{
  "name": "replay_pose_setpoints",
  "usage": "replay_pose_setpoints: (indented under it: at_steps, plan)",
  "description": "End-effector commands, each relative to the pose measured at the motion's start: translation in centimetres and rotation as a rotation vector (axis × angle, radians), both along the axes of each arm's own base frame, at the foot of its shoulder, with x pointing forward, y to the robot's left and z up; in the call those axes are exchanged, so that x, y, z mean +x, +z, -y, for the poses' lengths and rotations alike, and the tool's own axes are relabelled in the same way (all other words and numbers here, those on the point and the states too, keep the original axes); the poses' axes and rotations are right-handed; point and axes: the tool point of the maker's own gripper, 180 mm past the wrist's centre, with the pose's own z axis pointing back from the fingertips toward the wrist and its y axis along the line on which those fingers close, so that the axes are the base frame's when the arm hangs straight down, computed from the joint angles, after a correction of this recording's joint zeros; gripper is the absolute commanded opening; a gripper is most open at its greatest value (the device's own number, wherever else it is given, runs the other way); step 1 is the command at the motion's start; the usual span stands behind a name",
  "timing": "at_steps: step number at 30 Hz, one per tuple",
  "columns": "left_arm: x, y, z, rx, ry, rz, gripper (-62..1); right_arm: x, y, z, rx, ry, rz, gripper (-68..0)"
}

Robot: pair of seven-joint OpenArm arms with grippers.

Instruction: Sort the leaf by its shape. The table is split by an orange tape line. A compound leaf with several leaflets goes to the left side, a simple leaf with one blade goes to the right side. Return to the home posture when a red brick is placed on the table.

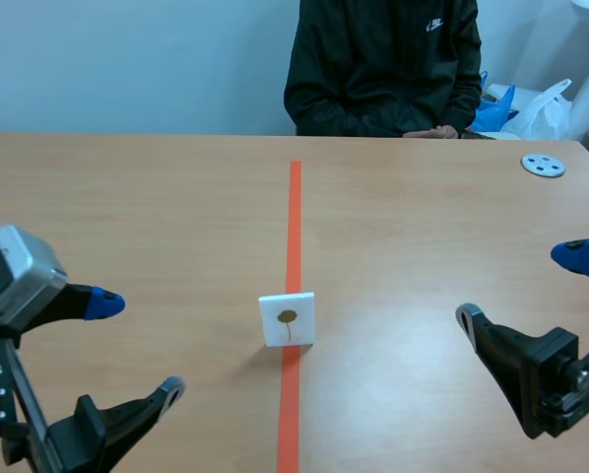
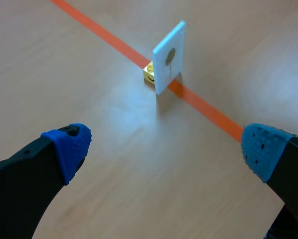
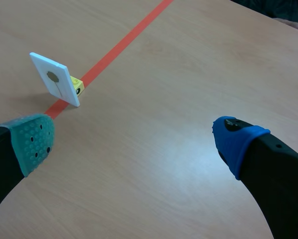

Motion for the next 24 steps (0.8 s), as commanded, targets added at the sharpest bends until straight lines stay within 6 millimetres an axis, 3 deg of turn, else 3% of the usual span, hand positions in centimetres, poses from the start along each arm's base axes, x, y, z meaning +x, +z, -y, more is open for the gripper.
replay_pose_setpoints:
  at_steps: [1, 24]
  plan:
    - [1.0, 1.0, 0.6, -0.036, -0.004, 0.05, 1.4, 0.5, 0.8, 0.1, 0.005, -0.004, 0.031, 0.4]
    - [6.1, -5.7, 6.3, -0.101, -0.097, 0.063, 1.4, 0.5, 0.9, 0.1, 0.005, -0.004, 0.032, 0.4]
